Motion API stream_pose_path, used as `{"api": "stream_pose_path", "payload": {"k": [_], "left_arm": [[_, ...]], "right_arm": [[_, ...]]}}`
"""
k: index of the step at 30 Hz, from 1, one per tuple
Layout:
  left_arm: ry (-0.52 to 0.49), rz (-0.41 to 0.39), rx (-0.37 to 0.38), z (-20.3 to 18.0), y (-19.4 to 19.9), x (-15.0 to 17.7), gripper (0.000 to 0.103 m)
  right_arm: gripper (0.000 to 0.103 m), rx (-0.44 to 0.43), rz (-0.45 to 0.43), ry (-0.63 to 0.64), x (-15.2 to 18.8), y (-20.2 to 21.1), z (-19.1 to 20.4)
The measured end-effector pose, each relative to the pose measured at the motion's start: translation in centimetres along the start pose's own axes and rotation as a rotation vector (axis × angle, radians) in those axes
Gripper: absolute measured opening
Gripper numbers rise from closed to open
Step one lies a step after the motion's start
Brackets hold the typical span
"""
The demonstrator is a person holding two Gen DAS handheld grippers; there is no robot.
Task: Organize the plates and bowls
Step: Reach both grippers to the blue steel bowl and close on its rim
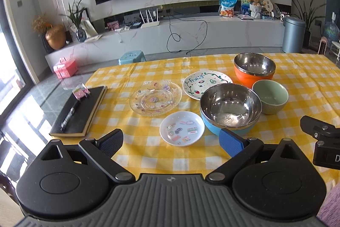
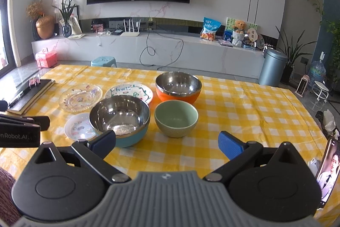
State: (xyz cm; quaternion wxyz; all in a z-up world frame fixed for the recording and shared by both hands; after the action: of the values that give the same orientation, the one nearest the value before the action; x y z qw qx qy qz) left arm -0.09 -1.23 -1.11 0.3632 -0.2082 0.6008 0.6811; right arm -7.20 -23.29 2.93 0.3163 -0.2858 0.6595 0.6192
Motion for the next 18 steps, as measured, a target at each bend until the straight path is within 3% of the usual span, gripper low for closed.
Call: {"api": "stream_pose_path", "payload": {"k": [4, 10, 18], "left_arm": [[-0.001, -0.041, 0.018, -0.3, 1.0, -0.9, 0.103], [0.131, -0.098, 0.052, 0.8, 0.2, -2.4, 0.103], [0.206, -0.045, 0.088, 1.3, -3.2, -4.0, 0.103]], "right_arm": [[0.101, -0.010, -0.003, 0.013, -0.4, 0.3, 0.0], [0.101, -0.172, 0.019, -0.115, -1.5, -1.0, -1.3], [0.101, -0.127, 0.115, -0.184, -4.3, -5.2, -1.0]]}}
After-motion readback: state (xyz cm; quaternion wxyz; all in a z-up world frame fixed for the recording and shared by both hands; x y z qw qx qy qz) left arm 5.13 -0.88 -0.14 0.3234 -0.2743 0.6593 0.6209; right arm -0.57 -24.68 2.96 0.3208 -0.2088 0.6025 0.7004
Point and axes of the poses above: each gripper's, at about its wrist camera, not at the fingertips, and y roughly against the way its jaws point, z to its left, x to its underside, the point moved 1 cm from there along -y, roughly the way its jaws point, and after that the axes turned 4 degrees about z, right-handed, at the moved point
